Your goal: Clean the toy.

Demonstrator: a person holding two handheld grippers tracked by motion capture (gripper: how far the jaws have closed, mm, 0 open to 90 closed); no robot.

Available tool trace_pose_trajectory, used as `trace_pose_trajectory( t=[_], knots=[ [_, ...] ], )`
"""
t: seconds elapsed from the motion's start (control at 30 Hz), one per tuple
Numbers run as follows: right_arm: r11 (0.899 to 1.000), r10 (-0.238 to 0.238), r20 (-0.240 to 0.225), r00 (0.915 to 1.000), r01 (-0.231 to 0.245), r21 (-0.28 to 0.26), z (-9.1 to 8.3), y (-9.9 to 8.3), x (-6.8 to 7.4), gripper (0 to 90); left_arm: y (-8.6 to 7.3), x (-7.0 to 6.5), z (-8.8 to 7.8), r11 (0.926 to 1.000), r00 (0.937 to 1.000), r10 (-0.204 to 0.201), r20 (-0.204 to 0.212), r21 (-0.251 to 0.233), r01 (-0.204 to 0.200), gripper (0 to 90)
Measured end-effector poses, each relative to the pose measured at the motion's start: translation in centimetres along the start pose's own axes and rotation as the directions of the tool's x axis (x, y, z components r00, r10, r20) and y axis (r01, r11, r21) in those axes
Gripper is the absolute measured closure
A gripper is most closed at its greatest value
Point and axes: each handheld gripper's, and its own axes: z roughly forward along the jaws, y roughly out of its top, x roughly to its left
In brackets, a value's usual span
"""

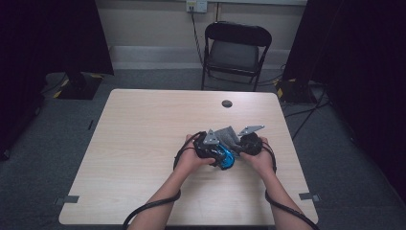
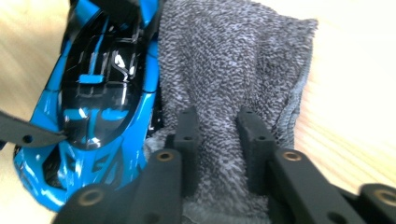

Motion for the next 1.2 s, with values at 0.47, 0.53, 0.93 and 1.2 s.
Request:
trace_pose_trajectory(
  t=[0.47, 0.53, 0.93, 1.2],
  knots=[
    [0.993, 0.118, 0.177, 0.9771, -0.116, -0.024, -0.3, -0.3, 1.5, 51.4, 0.1, 0.0, 0.0, 1.0000, 1.0000, 0.000, -0.002, 0.006, 0.000, 20.2],
    [0.991, 0.135, 0.163, 0.9774, -0.132, -0.025, 0.0, -0.6, 1.4, 52.8, 0.1, 0.0, 0.0, 1.0000, 1.0000, 0.000, -0.002, 0.007, 0.000, 20.2],
    [0.994, 0.109, 0.059, 0.9923, -0.110, 0.025, -0.1, -0.2, 0.4, 73.1, 0.1, 0.0, 0.0, 1.0000, 1.0000, -0.002, -0.004, 0.003, 0.002, 20.2],
    [0.998, 0.038, 0.014, 0.9992, -0.039, 0.048, -1.4, -0.9, -0.5, 73.8, 0.1, 0.0, 0.0, 1.0000, 1.0000, -0.003, -0.002, 0.008, 0.003, 20.1]
  ],
)
